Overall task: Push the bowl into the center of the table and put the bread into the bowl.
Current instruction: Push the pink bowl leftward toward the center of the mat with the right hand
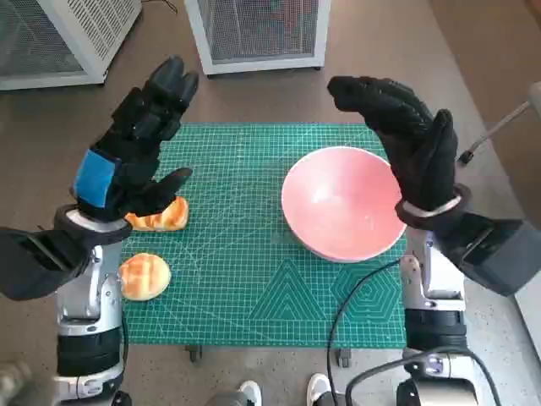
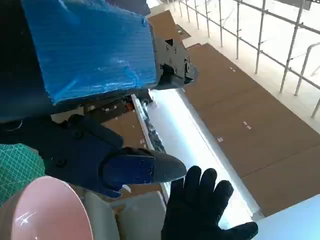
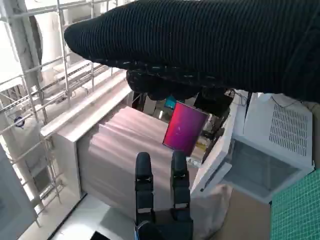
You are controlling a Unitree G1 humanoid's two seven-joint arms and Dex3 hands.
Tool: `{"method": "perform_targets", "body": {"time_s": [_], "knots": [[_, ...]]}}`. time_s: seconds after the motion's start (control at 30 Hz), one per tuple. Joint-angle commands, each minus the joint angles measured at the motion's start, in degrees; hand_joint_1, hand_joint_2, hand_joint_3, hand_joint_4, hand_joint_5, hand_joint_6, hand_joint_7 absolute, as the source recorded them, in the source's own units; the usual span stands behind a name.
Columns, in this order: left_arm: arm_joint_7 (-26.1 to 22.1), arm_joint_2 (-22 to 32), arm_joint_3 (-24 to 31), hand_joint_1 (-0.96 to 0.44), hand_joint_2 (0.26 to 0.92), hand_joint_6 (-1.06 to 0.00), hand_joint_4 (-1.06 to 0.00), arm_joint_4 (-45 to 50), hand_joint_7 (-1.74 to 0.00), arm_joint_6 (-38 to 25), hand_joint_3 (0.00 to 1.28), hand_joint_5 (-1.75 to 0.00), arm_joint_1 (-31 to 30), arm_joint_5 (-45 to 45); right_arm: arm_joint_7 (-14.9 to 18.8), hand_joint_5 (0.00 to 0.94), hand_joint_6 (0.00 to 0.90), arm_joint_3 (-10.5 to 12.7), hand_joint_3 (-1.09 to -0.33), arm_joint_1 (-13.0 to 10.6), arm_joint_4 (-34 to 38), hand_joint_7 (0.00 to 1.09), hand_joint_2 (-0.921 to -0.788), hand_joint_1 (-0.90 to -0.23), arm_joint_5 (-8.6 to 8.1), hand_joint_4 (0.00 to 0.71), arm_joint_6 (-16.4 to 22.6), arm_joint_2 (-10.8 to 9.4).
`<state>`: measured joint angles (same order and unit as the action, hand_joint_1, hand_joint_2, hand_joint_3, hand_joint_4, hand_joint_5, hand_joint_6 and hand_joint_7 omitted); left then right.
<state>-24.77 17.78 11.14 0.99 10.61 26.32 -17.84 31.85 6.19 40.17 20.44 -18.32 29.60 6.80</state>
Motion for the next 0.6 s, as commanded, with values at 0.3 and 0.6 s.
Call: {"method": "perform_targets", "body": {"time_s": [0.3,0.6], "knots": [[-0.2,0.7,0.3,-0.66,0.921,-0.28,-0.19,0.4,-0.02,-0.4,0.34,0.0,0.4,-0.6,-0.3,0.0,0.262,-0.1,-0.737,-1.1,0.4,0.07,-0.921,-0.697,-0.21,0.17,-0.6,-0.3],[0.0,0.2,-0.2,-0.65,0.921,-0.28,-0.19,0.8,-0.02,-0.8,0.33,0.0,0.9,-0.7,-0.3,0.001,0.262,-0.1,-0.734,-1.1,0.2,0.07,-0.921,-0.698,-0.23,0.172,-0.7,-0.5]]}}
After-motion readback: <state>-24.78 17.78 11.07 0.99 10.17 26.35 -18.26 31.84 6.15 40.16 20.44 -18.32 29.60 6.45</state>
